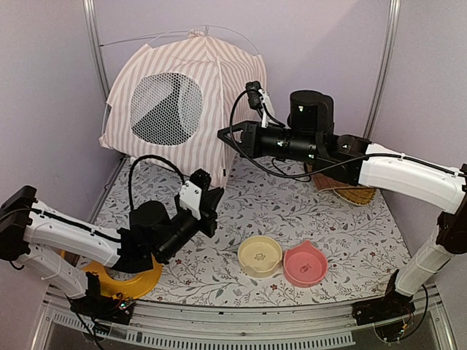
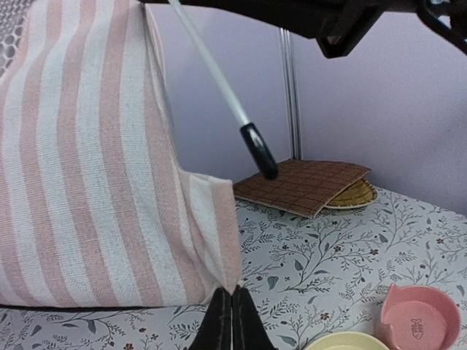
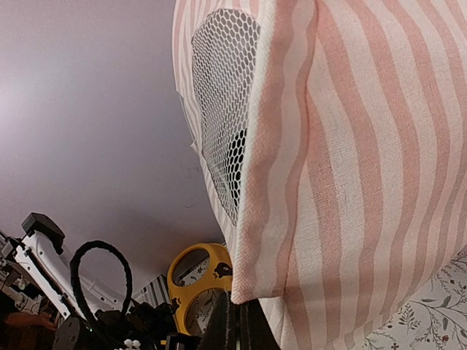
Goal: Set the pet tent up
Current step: Insert the tent pole into the pole socket of the pet tent, then pass from the right arm to the left
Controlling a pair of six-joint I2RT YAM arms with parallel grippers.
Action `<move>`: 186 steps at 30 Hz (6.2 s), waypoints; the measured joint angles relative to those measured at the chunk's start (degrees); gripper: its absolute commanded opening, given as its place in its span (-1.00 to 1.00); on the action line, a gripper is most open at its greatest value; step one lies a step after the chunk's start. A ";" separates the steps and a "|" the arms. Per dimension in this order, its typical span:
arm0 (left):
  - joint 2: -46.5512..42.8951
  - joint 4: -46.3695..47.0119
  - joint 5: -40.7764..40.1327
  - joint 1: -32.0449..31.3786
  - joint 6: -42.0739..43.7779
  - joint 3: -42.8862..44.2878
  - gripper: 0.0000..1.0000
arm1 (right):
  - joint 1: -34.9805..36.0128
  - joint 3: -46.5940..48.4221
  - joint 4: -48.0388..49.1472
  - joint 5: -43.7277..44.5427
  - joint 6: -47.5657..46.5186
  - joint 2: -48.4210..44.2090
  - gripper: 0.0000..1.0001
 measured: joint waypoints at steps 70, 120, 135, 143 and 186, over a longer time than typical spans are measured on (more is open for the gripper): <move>-12.63 -14.16 6.64 0.24 -11.52 3.67 -0.06 | 1.95 -9.38 -0.61 7.08 -6.23 1.36 -1.00; 6.71 -97.35 37.57 41.13 -1.81 74.62 -0.21 | 0.85 -15.10 -19.87 11.13 -21.51 -6.58 -1.00; 9.05 -99.01 37.31 40.52 0.07 74.62 -1.00 | -0.09 -18.97 -20.17 12.09 -21.79 -9.51 -0.84; 8.20 -95.17 37.44 36.76 -3.74 72.02 -1.00 | -2.25 -21.14 -19.89 12.00 -20.26 -12.59 -0.07; 12.70 -82.66 36.41 25.79 -13.62 71.76 -1.00 | -11.17 12.76 -23.78 5.66 -27.96 7.43 -0.52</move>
